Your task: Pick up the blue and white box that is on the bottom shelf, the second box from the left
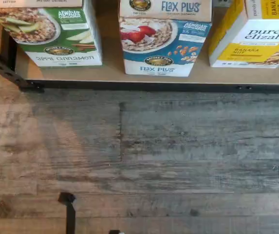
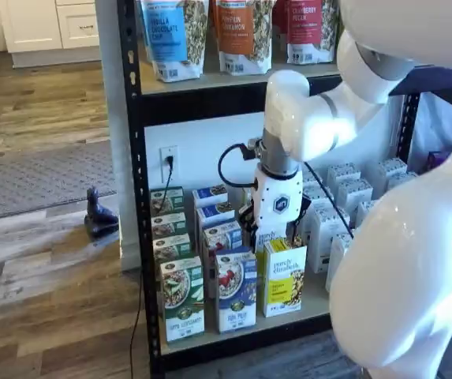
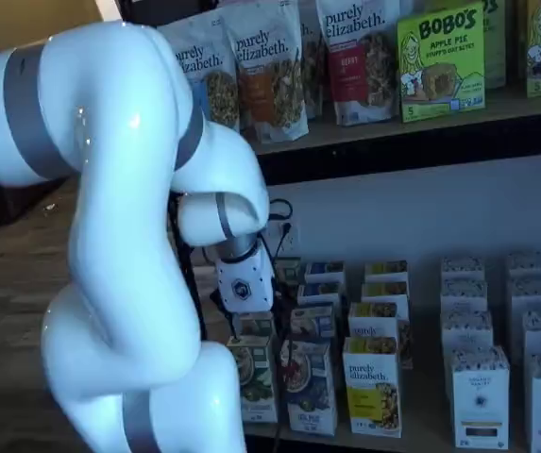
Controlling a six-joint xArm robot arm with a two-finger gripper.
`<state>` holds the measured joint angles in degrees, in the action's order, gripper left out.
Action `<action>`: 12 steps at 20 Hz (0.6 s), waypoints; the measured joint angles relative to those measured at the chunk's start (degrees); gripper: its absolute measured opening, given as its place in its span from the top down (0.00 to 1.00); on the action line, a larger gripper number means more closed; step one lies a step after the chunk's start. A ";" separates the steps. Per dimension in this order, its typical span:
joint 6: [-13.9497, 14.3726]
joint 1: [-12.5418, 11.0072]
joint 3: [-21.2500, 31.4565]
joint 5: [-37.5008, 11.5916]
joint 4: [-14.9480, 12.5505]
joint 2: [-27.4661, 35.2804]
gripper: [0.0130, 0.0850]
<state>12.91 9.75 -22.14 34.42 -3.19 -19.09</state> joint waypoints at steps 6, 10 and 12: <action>-1.87 0.03 -2.08 -4.18 2.30 7.98 0.00; -1.03 -0.52 -3.27 -7.31 0.76 12.81 0.00; -0.51 -1.08 -3.71 -9.43 -0.42 15.26 0.00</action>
<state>12.40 8.67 -25.85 24.99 -3.61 -3.83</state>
